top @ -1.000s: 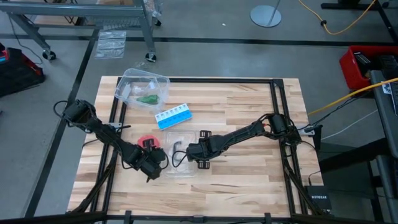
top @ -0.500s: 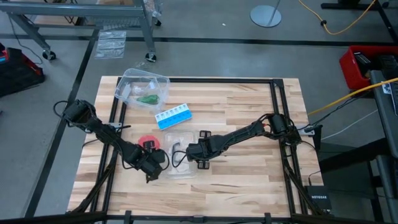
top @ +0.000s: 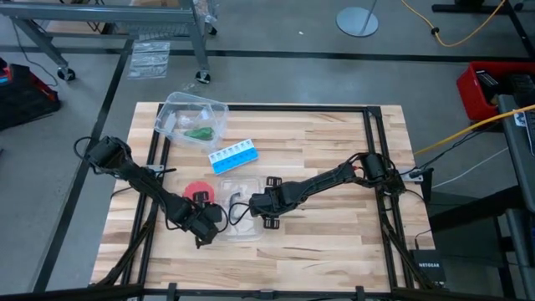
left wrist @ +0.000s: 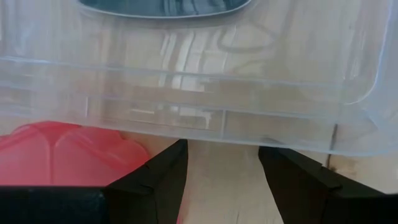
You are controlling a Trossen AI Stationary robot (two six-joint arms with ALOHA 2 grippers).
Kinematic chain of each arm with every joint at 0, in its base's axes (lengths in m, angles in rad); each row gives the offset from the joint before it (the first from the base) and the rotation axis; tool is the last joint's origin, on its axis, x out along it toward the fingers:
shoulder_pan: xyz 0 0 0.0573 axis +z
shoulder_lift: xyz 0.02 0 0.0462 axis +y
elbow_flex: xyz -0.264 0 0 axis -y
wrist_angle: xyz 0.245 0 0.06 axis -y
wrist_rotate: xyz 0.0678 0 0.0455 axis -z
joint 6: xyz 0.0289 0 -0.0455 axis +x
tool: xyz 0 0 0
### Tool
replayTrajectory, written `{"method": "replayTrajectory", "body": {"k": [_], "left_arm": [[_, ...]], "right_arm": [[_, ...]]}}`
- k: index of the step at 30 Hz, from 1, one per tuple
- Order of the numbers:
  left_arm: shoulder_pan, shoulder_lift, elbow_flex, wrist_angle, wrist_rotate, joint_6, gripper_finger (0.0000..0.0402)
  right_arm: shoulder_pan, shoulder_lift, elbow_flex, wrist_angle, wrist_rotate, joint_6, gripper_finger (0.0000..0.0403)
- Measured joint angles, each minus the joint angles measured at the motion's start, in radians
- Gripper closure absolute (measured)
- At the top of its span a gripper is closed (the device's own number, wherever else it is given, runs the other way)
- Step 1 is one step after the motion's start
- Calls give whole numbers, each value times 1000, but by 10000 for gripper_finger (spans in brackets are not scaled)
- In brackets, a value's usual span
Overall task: Roll bandage
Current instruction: Close the transparent container
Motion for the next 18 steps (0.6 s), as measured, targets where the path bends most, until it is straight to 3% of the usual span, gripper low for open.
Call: {"method": "replayTrajectory", "body": {"k": [7, 18], "left_arm": [[1, 1, 0, 0, 3, 11, 204], [1, 3, -2, -8, 36, 48, 204]], "right_arm": [[0, 0, -2, 23, 0, 29, 225], [18, -12, 35, 29, -10, 30, 307]]}}
